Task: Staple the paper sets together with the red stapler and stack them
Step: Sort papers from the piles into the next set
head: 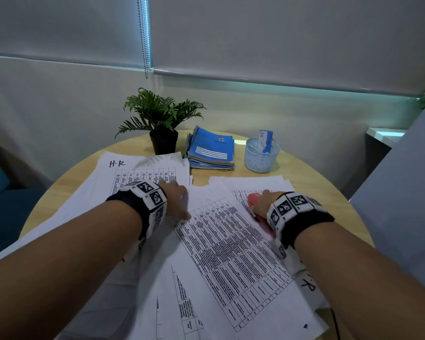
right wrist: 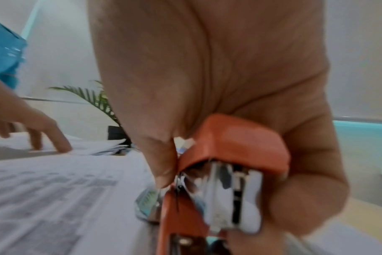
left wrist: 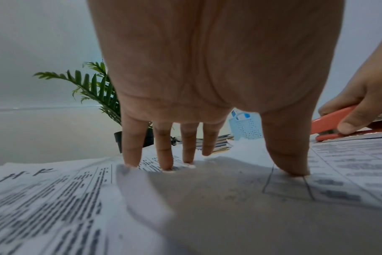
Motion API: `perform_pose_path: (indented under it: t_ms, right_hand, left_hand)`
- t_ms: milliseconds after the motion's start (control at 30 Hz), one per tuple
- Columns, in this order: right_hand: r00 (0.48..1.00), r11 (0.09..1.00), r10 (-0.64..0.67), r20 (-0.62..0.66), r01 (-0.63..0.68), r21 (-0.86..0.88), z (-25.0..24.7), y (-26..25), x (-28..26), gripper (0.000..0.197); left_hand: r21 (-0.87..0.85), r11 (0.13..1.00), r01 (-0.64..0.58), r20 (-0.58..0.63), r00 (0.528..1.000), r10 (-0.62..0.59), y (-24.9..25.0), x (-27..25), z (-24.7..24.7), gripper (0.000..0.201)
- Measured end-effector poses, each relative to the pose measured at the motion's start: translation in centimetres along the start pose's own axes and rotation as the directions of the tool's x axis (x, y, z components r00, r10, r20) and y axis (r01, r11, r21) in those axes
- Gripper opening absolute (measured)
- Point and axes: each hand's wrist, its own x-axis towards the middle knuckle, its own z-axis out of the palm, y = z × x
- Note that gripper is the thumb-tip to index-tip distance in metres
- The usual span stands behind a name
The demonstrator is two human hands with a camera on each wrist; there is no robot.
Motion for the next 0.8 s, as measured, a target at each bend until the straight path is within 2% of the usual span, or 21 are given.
perform_pose_path:
  t_ms: [100, 167, 267, 333, 400, 467, 500, 567, 667, 733, 800]
  right_hand:
    - [0.998, 0.998, 0.057, 0.030, -0.057, 0.019, 0.6, 1.3, 0.2, 0.025]
    - [0.995, 0.993, 0.090, 0.038, -0.093, 0.074, 0.6, 1.3, 0.0, 0.038]
    - [0.971, 0.929, 0.234, -0.051, -0.208, 0.307, -0.2, 0.7, 0.0, 0.056]
    - [0.951, 0.882, 0.265, -0.160, -0.172, 0.439, -1.1, -0.3, 0.0, 0.057]
    - [0.952, 0.839, 0.205, -0.229, -0.050, 0.543, -1.5, -1.4, 0.2, 0.040]
    - [0.966, 0.698, 0.146, -0.216, 0.054, 0.714, -1.7, -2.7, 0.2, 0.019]
    - [0.970, 0.620, 0.119, -0.210, 0.093, 0.779, -1.8, -3.5, 0.1, 0.014]
    - [0.972, 0.499, 0.106, -0.208, 0.129, 0.857, -1.8, -4.7, 0.2, 0.020]
    - [0.970, 0.371, 0.169, -0.172, 0.099, 0.923, -2.0, -6.0, 0.4, 0.031]
    - [0.971, 0.302, 0.202, -0.129, 0.064, 0.951, -2.3, -6.5, 0.4, 0.029]
    - [0.967, 0.192, 0.245, -0.065, 0.018, 0.981, -2.4, -6.8, 0.4, 0.027]
  left_hand:
    - [-0.030, 0.997, 0.076, -0.014, 0.997, -0.077, -0.1, 0.4, -0.1, 0.089]
    - [-0.010, 0.995, 0.099, -0.011, 0.995, -0.099, -0.1, 0.5, -0.4, 0.087]
    - [-0.040, 0.989, 0.141, -0.009, 0.990, -0.142, 0.0, 0.5, -0.5, 0.088]
    - [-0.123, 0.980, 0.159, -0.007, 0.987, -0.161, -0.1, 0.3, -0.5, 0.089]
    - [-0.251, 0.957, 0.145, -0.011, 0.988, -0.152, -0.4, 0.1, -0.6, 0.075]
    - [-0.375, 0.922, 0.099, -0.067, 0.989, -0.134, -0.9, 0.0, -0.7, 0.050]
    - [-0.415, 0.907, 0.071, -0.107, 0.986, -0.126, -1.1, -0.1, -0.8, 0.044]
    - [-0.442, 0.897, 0.009, -0.186, 0.977, -0.101, -1.3, -0.5, -0.9, 0.042]
    - [-0.447, 0.892, -0.063, -0.299, 0.951, -0.083, -1.6, -1.5, -0.8, 0.036]
    - [-0.420, 0.901, -0.110, -0.360, 0.932, -0.054, -1.8, -2.2, -0.5, 0.031]
    - [-0.412, 0.896, -0.166, -0.412, 0.911, -0.021, -2.0, -2.9, -0.3, 0.028]
